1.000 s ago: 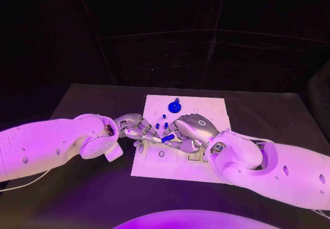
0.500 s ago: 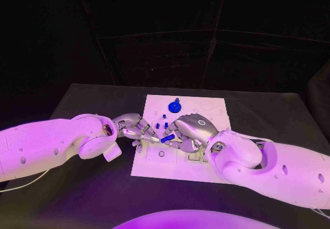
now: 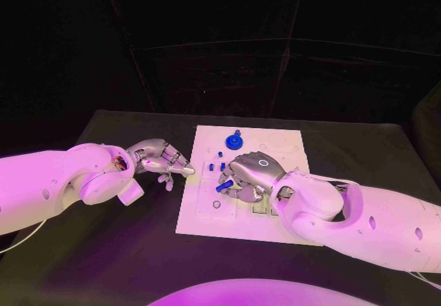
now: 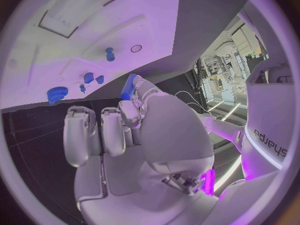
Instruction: Assemble the parts on the task board
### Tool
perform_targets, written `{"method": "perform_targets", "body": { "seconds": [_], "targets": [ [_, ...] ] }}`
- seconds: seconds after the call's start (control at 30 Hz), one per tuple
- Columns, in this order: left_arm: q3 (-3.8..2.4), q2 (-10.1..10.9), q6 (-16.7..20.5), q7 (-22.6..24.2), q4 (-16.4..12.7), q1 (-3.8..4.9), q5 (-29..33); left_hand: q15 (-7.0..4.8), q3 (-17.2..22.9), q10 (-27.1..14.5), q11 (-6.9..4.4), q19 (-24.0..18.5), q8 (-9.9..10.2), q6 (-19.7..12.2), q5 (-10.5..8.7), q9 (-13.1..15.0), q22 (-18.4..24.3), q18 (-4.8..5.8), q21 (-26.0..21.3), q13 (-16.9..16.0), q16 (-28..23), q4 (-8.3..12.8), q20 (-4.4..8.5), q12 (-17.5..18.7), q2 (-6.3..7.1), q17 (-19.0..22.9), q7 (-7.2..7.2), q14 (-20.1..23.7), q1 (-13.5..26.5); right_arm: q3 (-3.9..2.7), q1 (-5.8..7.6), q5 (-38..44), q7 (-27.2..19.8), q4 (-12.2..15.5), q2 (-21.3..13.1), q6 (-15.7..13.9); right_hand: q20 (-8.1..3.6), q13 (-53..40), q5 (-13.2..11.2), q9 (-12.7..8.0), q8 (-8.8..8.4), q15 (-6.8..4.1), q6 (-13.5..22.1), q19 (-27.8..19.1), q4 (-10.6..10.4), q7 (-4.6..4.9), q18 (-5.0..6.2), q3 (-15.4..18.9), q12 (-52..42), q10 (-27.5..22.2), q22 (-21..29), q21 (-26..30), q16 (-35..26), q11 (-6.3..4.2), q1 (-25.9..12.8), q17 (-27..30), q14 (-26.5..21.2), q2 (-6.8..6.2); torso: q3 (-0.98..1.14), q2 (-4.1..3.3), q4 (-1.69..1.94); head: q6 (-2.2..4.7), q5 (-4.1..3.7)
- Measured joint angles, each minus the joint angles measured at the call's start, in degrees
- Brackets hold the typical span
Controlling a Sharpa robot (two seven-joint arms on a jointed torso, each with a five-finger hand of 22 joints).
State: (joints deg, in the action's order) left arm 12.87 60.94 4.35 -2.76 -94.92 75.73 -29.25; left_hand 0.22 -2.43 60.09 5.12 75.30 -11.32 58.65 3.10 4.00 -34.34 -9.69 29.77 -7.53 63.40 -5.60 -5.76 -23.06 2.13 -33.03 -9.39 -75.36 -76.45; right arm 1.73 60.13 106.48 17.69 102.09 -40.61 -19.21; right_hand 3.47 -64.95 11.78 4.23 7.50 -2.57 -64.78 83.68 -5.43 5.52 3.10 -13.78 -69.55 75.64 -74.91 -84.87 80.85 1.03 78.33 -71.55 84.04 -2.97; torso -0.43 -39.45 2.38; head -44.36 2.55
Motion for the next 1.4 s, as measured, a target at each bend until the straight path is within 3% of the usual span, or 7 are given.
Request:
{"method": "perform_targets", "body": {
  "seconds": [0.27,0.67,1.27,1.4],
  "targets": [
    [-0.03,0.48,1.38,3.14,0.32,1.03,3.94,0.00,0.29,0.00,0.00,0.00,-0.23,0.00,0.00,0.00,0.10,0.00,-0.26,0.00,-0.39,0.62,0.00,0.00,-0.43,0.46,0.00,0.00,-0.77,0.04,0.23,2.25,0.74,-0.97,2.06,3.37,0.00,0.31,-0.13,-0.01,0.20,0.00,0.10,0.00,0.17,0.09,0.00,-0.19,0.35,-0.20,0.00,0.00,0.00,-0.20,0.00,-0.05,0.00,0.00,0.00,0.00,-0.01,-0.34,0.37],
    [-0.02,0.19,8.13,11.60,1.22,1.82,14.21,0.00,0.63,0.00,0.00,0.00,-0.23,0.00,0.00,0.00,0.14,0.00,-0.26,0.00,-0.66,0.95,0.00,0.00,-0.63,0.89,0.00,0.00,-1.19,0.10,0.34,6.90,2.22,-1.82,5.05,10.36,0.00,0.30,-0.14,-0.11,0.21,0.00,0.14,-0.01,0.05,0.08,0.00,-0.31,0.58,-0.22,0.00,0.00,0.00,-0.22,0.31,-0.19,0.00,-0.27,0.00,-0.01,-0.03,-1.16,1.16],
    [-0.02,-0.06,10.97,14.30,1.36,2.06,17.78,0.00,0.63,0.00,0.00,0.00,-0.23,0.00,0.00,0.00,0.14,0.00,-0.26,0.01,-0.66,0.95,0.00,0.00,-0.63,0.88,0.00,0.00,-1.19,0.23,0.34,11.58,3.94,-1.64,6.20,15.98,0.00,0.29,-0.47,-0.08,0.01,0.00,0.29,-0.01,0.07,0.13,0.00,-0.29,0.57,-0.21,0.00,0.00,0.00,-0.21,0.54,-0.18,0.00,-0.19,0.07,0.00,-0.05,-1.69,1.85],
    [-0.02,-0.17,11.04,14.34,1.37,2.06,17.95,0.00,0.63,0.00,0.00,0.00,-0.23,0.00,0.00,0.00,0.13,0.00,-0.26,0.01,-0.66,0.95,0.00,0.00,-0.63,0.88,0.00,0.00,-1.19,0.99,0.40,11.92,4.07,-1.53,6.33,16.64,0.00,0.29,-0.48,-0.08,-0.01,0.00,0.31,-0.01,0.08,0.12,0.00,-0.28,0.57,-0.21,0.00,0.00,0.00,-0.21,0.54,-0.17,0.00,-0.19,0.07,-0.03,-0.05,-1.80,1.90]
  ]
}}
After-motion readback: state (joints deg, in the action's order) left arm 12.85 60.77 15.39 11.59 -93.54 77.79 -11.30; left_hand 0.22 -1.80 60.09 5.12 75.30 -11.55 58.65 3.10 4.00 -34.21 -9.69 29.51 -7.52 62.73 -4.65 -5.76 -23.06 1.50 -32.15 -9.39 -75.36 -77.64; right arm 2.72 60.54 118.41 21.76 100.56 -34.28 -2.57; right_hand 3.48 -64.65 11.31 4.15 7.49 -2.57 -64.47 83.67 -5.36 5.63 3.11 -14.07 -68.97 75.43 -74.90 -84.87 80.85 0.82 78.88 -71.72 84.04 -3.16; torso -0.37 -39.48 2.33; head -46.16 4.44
